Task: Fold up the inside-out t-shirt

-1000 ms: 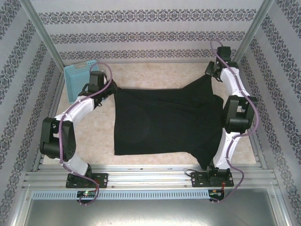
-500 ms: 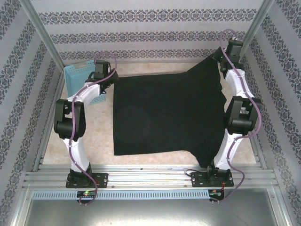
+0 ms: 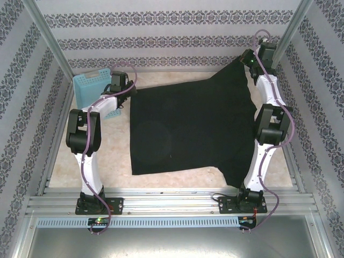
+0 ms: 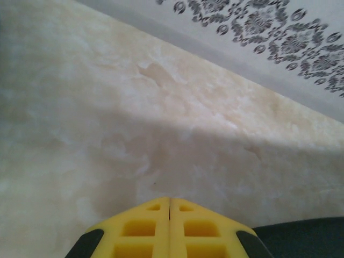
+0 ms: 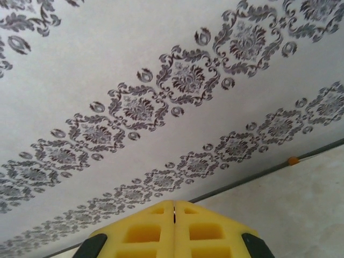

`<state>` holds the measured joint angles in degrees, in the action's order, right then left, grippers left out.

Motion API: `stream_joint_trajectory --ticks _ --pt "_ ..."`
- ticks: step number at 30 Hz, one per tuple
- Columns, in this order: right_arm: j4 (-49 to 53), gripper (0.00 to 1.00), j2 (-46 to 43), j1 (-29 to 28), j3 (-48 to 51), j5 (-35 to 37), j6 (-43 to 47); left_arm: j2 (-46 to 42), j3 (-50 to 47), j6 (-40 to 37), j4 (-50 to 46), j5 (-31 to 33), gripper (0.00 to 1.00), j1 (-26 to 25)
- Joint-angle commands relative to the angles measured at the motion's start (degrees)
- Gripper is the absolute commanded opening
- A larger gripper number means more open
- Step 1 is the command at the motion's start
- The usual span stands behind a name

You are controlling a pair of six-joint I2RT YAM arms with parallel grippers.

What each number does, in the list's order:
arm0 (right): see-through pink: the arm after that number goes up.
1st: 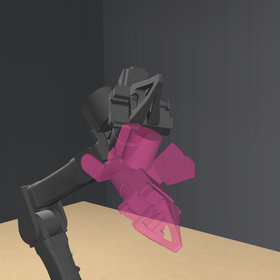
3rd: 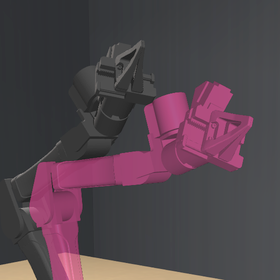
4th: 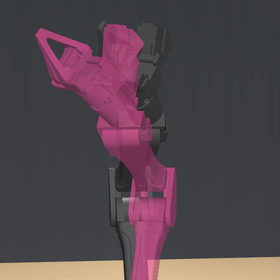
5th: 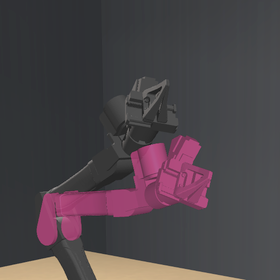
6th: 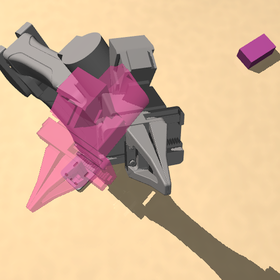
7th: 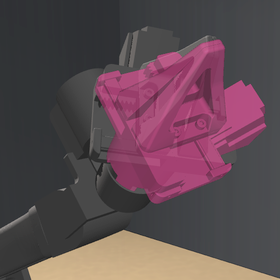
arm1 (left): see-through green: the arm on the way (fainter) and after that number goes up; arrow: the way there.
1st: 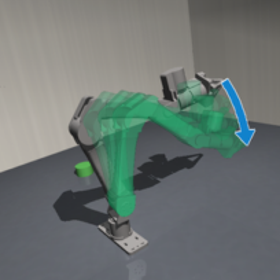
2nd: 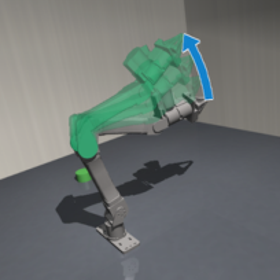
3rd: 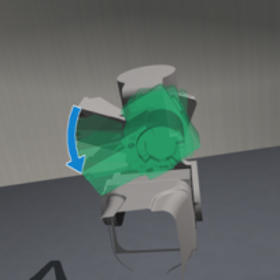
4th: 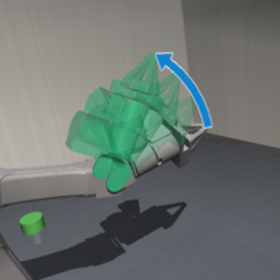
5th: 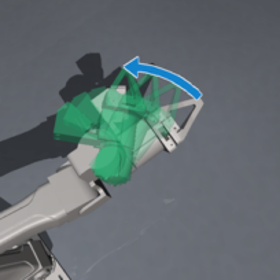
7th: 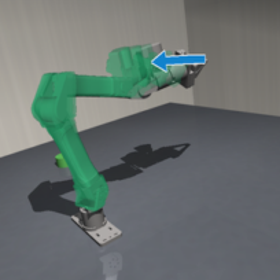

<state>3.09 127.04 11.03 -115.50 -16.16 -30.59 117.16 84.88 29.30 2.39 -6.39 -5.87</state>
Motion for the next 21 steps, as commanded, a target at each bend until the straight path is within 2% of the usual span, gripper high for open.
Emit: stream_joint_trajectory --ticks 1,11,21 --pt "-5.4 0.0 -6.09 1.08 6.47 -4.51 -2.56 -3.04 -3.69 -2.0 9.07 -2.02 0.0 1.02" --pt "-21.45 0.0 -23.97 4.35 37.39 -9.99 -9.32 -11.47 -20.08 -1.44 26.78 -5.11 0.0 0.99" --pt "-24.17 0.0 -41.81 8.34 60.01 -11.31 -12.8 -17.82 -37.24 -1.45 44.1 -6.89 0.0 1.01"
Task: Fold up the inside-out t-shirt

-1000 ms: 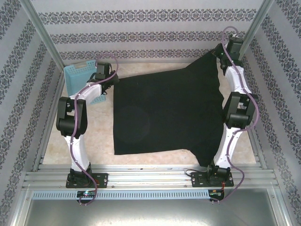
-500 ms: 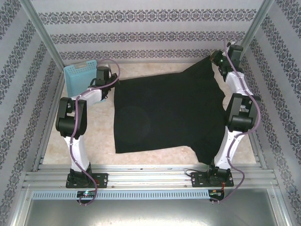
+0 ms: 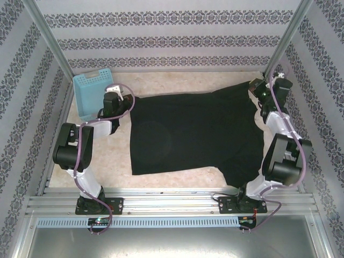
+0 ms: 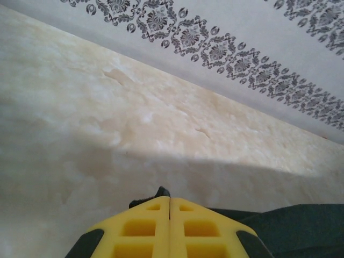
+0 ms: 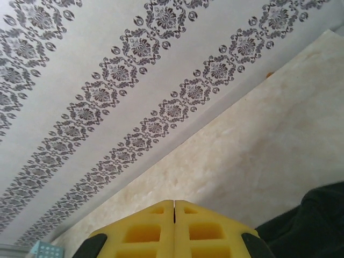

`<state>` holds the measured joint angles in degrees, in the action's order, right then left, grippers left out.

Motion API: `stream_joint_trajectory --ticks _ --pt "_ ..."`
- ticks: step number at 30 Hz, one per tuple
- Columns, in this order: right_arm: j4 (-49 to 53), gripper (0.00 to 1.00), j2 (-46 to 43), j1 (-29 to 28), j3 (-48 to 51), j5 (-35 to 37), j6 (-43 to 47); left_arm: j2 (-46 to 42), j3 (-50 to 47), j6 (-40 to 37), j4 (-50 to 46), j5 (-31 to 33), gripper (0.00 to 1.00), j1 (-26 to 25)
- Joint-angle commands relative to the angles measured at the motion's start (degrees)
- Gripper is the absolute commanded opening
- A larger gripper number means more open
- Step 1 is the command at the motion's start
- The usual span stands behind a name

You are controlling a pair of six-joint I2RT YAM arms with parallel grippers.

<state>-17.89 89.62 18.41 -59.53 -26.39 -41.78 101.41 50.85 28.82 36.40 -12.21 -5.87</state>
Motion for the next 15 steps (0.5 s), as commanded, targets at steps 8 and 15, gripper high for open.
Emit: stream_joint_trajectory --ticks 8,15 --pt "3.89 0.0 -19.76 4.72 18.74 0.36 -3.92 -2.49 -14.04 0.84 20.24 -2.45 0.0 0.92" --pt "11.12 0.0 -29.92 9.03 24.48 2.23 -4.16 -0.7 -19.6 3.12 24.83 -4.23 0.0 0.44"
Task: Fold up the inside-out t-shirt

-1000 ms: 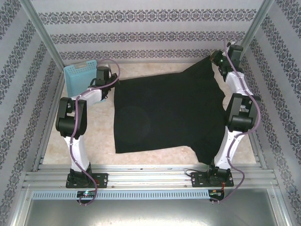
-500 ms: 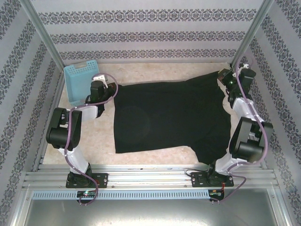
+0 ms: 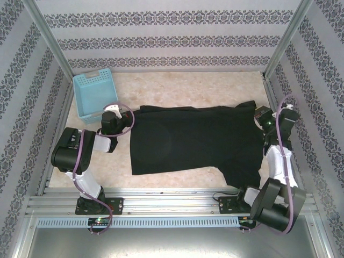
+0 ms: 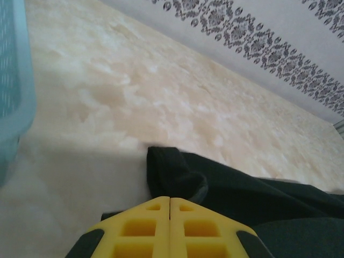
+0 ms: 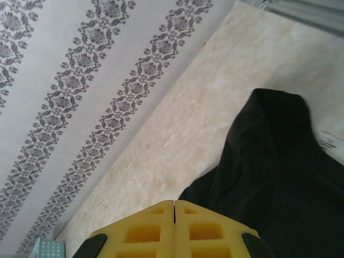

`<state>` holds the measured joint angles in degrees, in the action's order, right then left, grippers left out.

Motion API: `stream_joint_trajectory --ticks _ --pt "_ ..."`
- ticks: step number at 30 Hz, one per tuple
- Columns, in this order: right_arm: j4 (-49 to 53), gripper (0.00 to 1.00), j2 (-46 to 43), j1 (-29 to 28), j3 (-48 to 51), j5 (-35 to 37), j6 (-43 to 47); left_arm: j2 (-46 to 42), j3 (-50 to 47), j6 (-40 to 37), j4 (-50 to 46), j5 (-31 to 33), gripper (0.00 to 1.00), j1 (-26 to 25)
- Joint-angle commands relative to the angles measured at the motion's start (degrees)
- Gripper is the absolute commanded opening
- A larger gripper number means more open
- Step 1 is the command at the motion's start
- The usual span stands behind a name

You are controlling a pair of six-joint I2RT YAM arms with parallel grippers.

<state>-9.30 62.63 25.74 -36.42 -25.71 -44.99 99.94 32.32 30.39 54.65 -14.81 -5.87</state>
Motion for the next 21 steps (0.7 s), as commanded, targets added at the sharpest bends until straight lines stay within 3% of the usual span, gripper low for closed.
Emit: stream_joint_trajectory --ticks 1,4,7,15,17,21 --pt "2.95 0.0 -3.53 1.94 1.76 1.42 -1.29 1.14 -1.48 1.88 6.96 -1.84 0.0 0.29" --pt "5.31 0.0 -5.13 2.07 2.71 0.91 -1.16 2.37 -3.06 3.76 9.26 -3.18 0.01 -0.16" --pt "6.15 0.0 -5.49 2.15 3.53 0.56 -0.98 3.15 -3.47 5.49 8.25 -5.49 0.07 -0.16" --pt "10.71 0.0 -4.68 2.15 3.59 1.24 -0.53 -0.6 0.61 6.66 -14.37 -10.96 0.31 -0.19" --pt "10.86 0.0 -4.23 2.13 3.77 0.69 -0.3 -2.41 3.03 4.26 -22.15 -8.68 0.37 -0.63" --pt "10.98 0.0 -4.44 2.15 3.74 0.23 0.15 -7.66 8.55 -2.13 -37.93 2.25 0.55 -3.18"
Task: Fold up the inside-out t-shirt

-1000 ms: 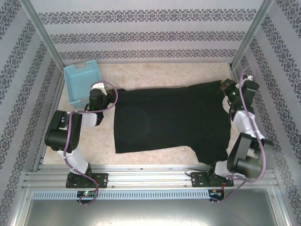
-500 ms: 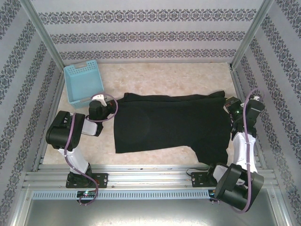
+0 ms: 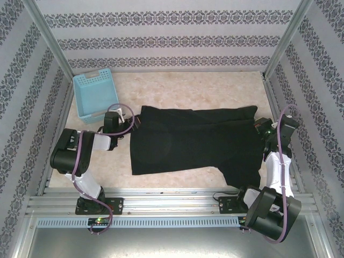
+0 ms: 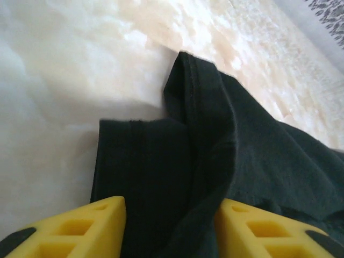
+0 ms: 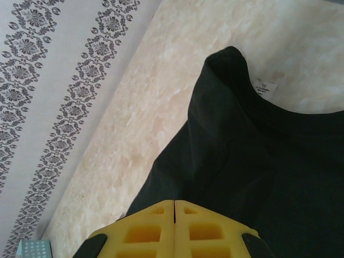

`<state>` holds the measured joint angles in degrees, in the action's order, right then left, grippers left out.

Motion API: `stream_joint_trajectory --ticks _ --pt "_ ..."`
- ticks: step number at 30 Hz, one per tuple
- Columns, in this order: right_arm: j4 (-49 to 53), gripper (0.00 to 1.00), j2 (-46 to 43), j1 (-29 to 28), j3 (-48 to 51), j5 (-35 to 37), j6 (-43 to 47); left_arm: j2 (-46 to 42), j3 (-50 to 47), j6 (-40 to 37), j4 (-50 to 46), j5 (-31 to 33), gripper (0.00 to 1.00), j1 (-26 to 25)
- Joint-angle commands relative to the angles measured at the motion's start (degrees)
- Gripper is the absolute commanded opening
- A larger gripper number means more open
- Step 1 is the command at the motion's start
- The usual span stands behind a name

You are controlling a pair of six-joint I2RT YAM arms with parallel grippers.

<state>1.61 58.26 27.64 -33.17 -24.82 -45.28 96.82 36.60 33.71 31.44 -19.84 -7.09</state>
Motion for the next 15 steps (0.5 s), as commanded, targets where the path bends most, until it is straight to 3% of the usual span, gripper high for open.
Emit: stream_joint_trajectory --ticks 1,6,10,15 --pt "0.24 0.0 -0.14 0.29 0.36 -0.88 0.53 -5.18 5.94 -6.69 -17.99 9.19 0.58 -2.64" --pt "1.07 0.0 -0.17 0.27 -0.51 -1.06 1.15 -2.25 17.32 -12.96 -33.37 16.47 0.62 -5.47" --pt "1.56 0.0 -0.22 0.18 -0.68 -1.01 1.54 1.84 24.4 -15.1 -41.42 18.39 0.63 -7.2" --pt "1.71 0.0 0.3 0.14 -0.8 -0.77 1.62 6.99 29.74 -16.66 -46.12 16.76 0.54 -8.63"
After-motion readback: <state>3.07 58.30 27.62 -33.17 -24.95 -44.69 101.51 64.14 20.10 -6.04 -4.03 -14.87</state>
